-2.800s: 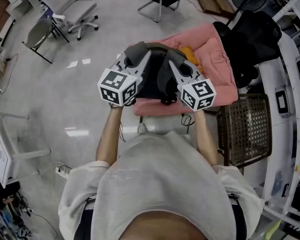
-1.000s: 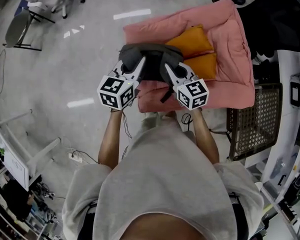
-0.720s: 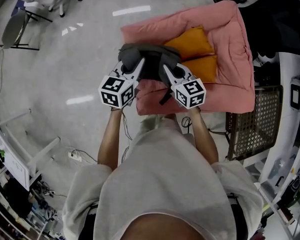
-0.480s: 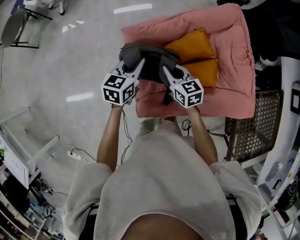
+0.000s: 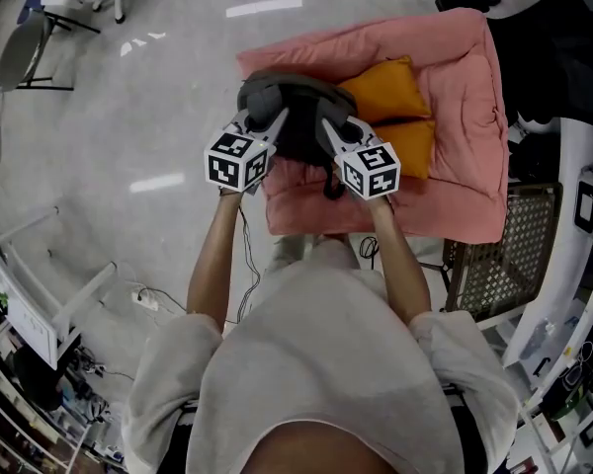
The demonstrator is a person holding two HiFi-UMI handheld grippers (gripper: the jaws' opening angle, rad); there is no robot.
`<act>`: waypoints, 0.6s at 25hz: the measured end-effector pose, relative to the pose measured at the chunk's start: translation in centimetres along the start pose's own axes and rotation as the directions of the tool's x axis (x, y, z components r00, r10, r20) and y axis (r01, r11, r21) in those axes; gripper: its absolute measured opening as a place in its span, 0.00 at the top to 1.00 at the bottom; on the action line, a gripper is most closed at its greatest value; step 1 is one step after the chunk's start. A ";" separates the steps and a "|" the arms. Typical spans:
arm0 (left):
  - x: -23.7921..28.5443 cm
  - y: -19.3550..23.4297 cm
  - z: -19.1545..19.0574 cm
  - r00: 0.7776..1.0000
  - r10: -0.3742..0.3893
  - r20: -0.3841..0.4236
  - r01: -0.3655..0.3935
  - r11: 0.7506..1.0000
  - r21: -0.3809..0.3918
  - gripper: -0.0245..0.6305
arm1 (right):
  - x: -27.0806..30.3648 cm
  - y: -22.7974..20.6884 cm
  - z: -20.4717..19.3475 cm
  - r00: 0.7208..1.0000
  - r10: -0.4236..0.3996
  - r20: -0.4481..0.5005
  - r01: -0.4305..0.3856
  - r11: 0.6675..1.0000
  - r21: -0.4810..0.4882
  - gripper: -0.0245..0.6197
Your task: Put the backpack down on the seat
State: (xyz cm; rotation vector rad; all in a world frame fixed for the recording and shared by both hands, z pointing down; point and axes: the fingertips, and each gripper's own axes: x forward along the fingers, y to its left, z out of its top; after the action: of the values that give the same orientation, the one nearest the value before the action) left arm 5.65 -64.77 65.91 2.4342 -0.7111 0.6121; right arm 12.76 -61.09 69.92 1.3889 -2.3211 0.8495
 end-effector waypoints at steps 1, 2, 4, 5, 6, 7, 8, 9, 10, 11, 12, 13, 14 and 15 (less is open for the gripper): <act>0.4 0.2 -0.2 1.000 -0.006 -0.010 0.006 1.000 -0.004 0.92 | 0.3 -0.4 0.1 1.000 -0.001 -0.001 0.001 1.000 0.002 0.92; 0.8 0.4 -0.4 1.000 -0.011 -0.019 0.011 1.000 -0.009 0.92 | 0.6 -0.8 0.1 1.000 -0.002 0.000 0.002 1.000 0.006 0.92; 1.7 0.7 -0.7 0.999 -0.018 -0.032 0.017 1.000 -0.016 0.92 | 1.3 -1.8 0.2 1.000 -0.006 0.004 0.006 1.000 0.016 0.92; 2.2 1.0 -0.9 0.999 -0.018 -0.038 0.017 1.000 -0.019 0.92 | 1.6 -2.2 0.3 1.000 -0.008 0.004 0.008 1.000 0.021 0.92; 2.6 1.2 -1.0 0.999 -0.018 -0.044 0.017 1.000 -0.022 0.92 | 2.0 -2.6 0.4 1.000 -0.010 0.003 0.010 1.000 0.025 0.92; 3.0 1.5 -1.1 0.999 -0.018 -0.048 0.016 0.999 -0.027 0.92 | 2.5 -2.9 0.5 1.000 -0.012 0.001 0.012 1.000 0.027 0.92; 3.4 1.8 -1.2 0.999 -0.019 -0.051 0.017 0.999 -0.035 0.92 | 2.8 -3.2 0.6 1.000 -0.013 -0.002 0.013 1.000 0.028 0.92; 3.8 2.0 -1.3 0.998 -0.021 -0.053 0.019 0.999 -0.044 0.92 | 3.2 -3.5 0.7 1.000 -0.014 -0.004 0.014 0.999 0.029 0.92; 4.3 2.3 -1.4 0.998 -0.023 -0.055 0.020 0.998 -0.052 0.92 | 3.6 -3.8 0.7 1.000 -0.014 -0.006 0.015 0.999 0.029 0.92; 4.7 2.6 -1.5 0.998 -0.026 -0.058 0.023 0.998 -0.060 0.92 | 4.0 -4.2 0.8 1.000 -0.015 -0.008 0.015 0.999 0.030 0.92; 5.1 2.8 -1.6 0.998 -0.029 -0.061 0.025 0.997 -0.067 0.92 | 4.3 -4.5 0.7 1.000 -0.015 -0.011 0.016 0.999 0.031 0.92; 5.6 3.1 -1.7 0.997 -0.031 -0.064 0.026 0.997 -0.075 0.92 | 4.6 -4.9 0.7 1.000 -0.016 -0.015 0.017 0.999 0.031 0.92; 6.1 3.3 -1.8 0.997 -0.032 -0.067 0.026 0.996 -0.083 0.92 | 5.0 -5.2 0.6 1.000 -0.017 -0.019 0.017 0.999 0.030 0.92; 6.5 3.5 -1.9 0.997 -0.032 -0.070 0.025 0.996 -0.090 0.92 | 5.3 -5.6 0.5 1.000 -0.018 -0.022 0.019 0.999 0.029 0.92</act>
State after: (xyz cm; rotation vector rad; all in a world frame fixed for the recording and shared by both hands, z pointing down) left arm 8.01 -68.52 72.19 2.3246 -0.6595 0.6392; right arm 15.10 -67.09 74.19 1.4035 -2.2847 0.8927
